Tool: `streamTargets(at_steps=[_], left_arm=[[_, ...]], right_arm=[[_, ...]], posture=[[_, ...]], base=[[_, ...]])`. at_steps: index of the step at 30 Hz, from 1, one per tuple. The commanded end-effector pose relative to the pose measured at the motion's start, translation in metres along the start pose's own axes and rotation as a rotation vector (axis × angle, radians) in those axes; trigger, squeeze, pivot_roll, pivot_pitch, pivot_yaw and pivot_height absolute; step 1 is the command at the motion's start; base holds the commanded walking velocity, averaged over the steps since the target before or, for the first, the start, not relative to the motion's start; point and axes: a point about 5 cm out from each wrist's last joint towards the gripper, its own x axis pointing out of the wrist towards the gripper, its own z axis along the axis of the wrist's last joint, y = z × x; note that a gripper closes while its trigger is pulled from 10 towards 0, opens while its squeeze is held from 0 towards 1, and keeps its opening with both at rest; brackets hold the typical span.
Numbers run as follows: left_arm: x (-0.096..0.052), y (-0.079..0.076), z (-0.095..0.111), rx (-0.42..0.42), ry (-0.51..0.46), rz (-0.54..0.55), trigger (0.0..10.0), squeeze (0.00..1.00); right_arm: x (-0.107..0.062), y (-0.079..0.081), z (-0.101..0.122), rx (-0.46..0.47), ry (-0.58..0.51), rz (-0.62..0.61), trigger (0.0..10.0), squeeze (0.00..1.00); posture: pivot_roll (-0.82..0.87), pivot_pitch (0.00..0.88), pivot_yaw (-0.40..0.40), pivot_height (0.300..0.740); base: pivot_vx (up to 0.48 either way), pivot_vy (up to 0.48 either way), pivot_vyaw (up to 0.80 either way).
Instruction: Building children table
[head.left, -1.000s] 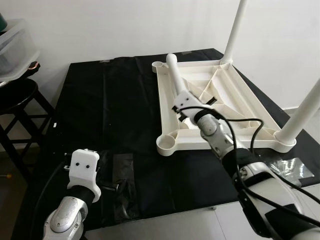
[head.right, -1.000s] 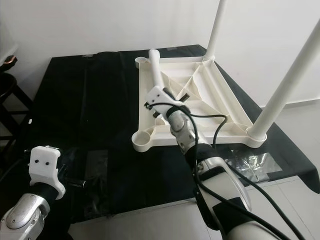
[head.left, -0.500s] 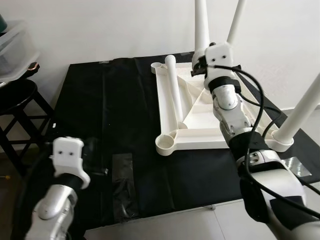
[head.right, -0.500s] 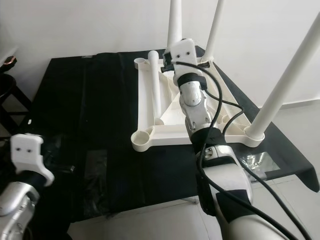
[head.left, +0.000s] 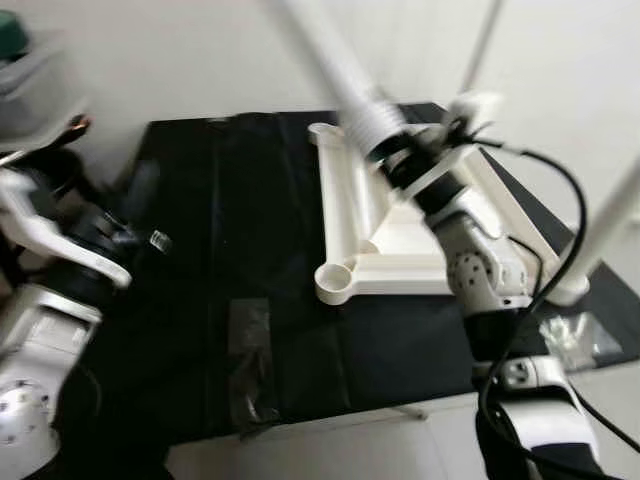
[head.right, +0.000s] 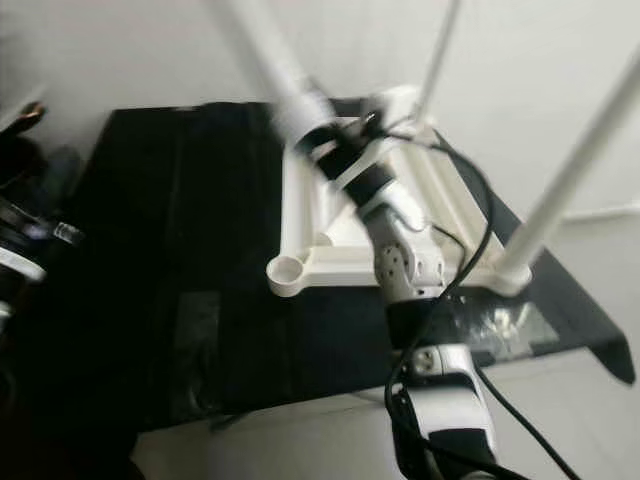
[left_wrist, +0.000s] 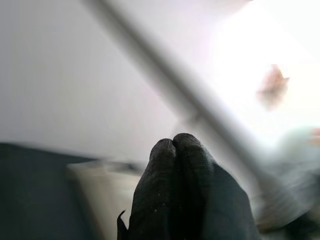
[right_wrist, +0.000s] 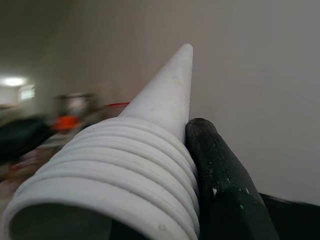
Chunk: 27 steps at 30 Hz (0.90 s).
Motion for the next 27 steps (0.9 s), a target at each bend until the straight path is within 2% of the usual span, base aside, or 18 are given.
streamTargets(at_steps=[1,2,3,4,5,6,7,8,9,10,11,13,14,16,21,24,26,27], left_arm=[[0.0,-0.001,-0.004,-0.152,0.009,-0.02,10.0,0.0],[0.005,-0.001,-0.005,-0.257,-0.012,-0.036,10.0,0.0],[0.005,-0.001,-0.005,-0.257,-0.012,-0.036,10.0,0.0],[0.011,-0.005,-0.007,-0.407,-0.031,-0.08,10.0,0.0],[0.011,-0.005,-0.007,-0.407,-0.031,-0.08,10.0,0.0],[0.013,-0.007,-0.008,-0.45,-0.034,-0.1,10.0,0.0],[0.013,-0.007,-0.008,-0.45,-0.034,-0.1,10.0,0.0],[0.014,-0.01,-0.008,-0.493,-0.045,-0.135,10.0,0.0],[0.014,-0.01,-0.008,-0.493,-0.045,-0.135,10.0,0.0],[0.016,-0.014,-0.008,-0.528,-0.058,-0.17,10.0,0.0],[0.017,-0.014,-0.006,-0.545,-0.057,-0.185,10.0,0.04],[0.018,-0.015,-0.005,-0.556,-0.054,-0.192,10.0,0.04],[0.019,-0.016,-0.004,-0.579,-0.053,-0.196,10.0,1.0],[0.022,-0.017,-0.006,-0.624,-0.06,-0.198,10.0,1.0],[0.023,-0.017,-0.006,-0.659,-0.048,-0.191,10.0,1.0],[0.022,-0.02,-0.009,-0.669,-0.02,-0.201,10.0,1.0],[0.021,-0.023,-0.012,-0.681,0.001,-0.202,10.0,1.0],[0.021,-0.023,-0.012,-0.681,0.001,-0.202,10.0,1.0]], right_arm=[[0.002,0.013,0.013,0.01,-0.027,0.165,10.0,0.0],[-0.005,0.018,0.01,0.017,0.019,0.242,10.0,0.0],[-0.005,0.018,0.01,0.017,0.019,0.242,10.0,0.0],[-0.016,0.024,0.005,0.025,0.076,0.331,10.0,0.0],[-0.016,0.024,0.005,0.025,0.076,0.331,10.0,0.0],[-0.018,0.025,0.004,0.022,0.089,0.345,10.0,0.0],[-0.018,0.025,0.004,0.022,0.089,0.345,10.0,0.0],[-0.019,0.026,0.004,0.034,0.09,0.357,10.0,0.0],[-0.019,0.026,0.004,0.034,0.09,0.357,10.0,0.0],[-0.019,0.029,0.004,0.044,0.092,0.375,10.0,0.0],[-0.021,0.032,0.005,0.062,0.094,0.395,10.0,0.0],[-0.022,0.035,0.006,0.074,0.096,0.408,10.0,0.0],[-0.022,0.039,0.005,0.082,0.108,0.432,10.0,0.0],[-0.021,0.044,0.003,0.096,0.118,0.458,10.0,0.0],[-0.021,0.045,0.002,0.098,0.119,0.468,10.0,0.0],[-0.017,0.041,0.003,0.086,0.103,0.435,10.0,0.0],[-0.011,0.03,0.004,0.037,0.087,0.334,10.0,0.0],[-0.011,0.03,0.004,0.037,0.087,0.334,10.0,0.0]], posture=[[0.04,0.014,0.046,0.74],[0.05,0.011,0.047,0.74],[0.05,0.011,0.047,0.74],[0.05,0.005,0.045,0.74],[0.05,0.005,0.045,0.74],[0.05,0.005,0.045,0.74],[0.05,0.005,0.045,0.74],[0.04,0.001,0.047,0.74],[0.04,0.001,0.047,0.74],[0.04,0.0,0.048,0.74],[0.04,0.0,0.048,0.74],[0.04,0.0,0.048,0.74],[0.04,0.0,0.047,0.74],[0.05,0.0,0.045,0.74],[0.05,0.0,0.045,0.74],[0.04,0.0,0.044,0.74],[0.05,0.0,0.045,0.74],[0.05,0.0,0.045,0.74]], base=[[0.0,0.0,0.0],[0.0,0.0,0.0],[0.0,0.0,0.0],[0.0,0.0,0.0],[0.0,0.0,0.0],[0.0,0.0,0.0],[0.0,0.0,0.0],[0.0,0.0,0.0],[0.0,0.0,0.0],[0.0,0.0,0.0],[0.0,0.0,0.0],[0.0,0.0,0.0],[0.0,0.0,0.0],[0.0,0.0,0.0],[0.0,0.0,0.0],[0.0,0.0,0.0],[0.0,0.0,0.0],[0.0,0.0,0.0]])
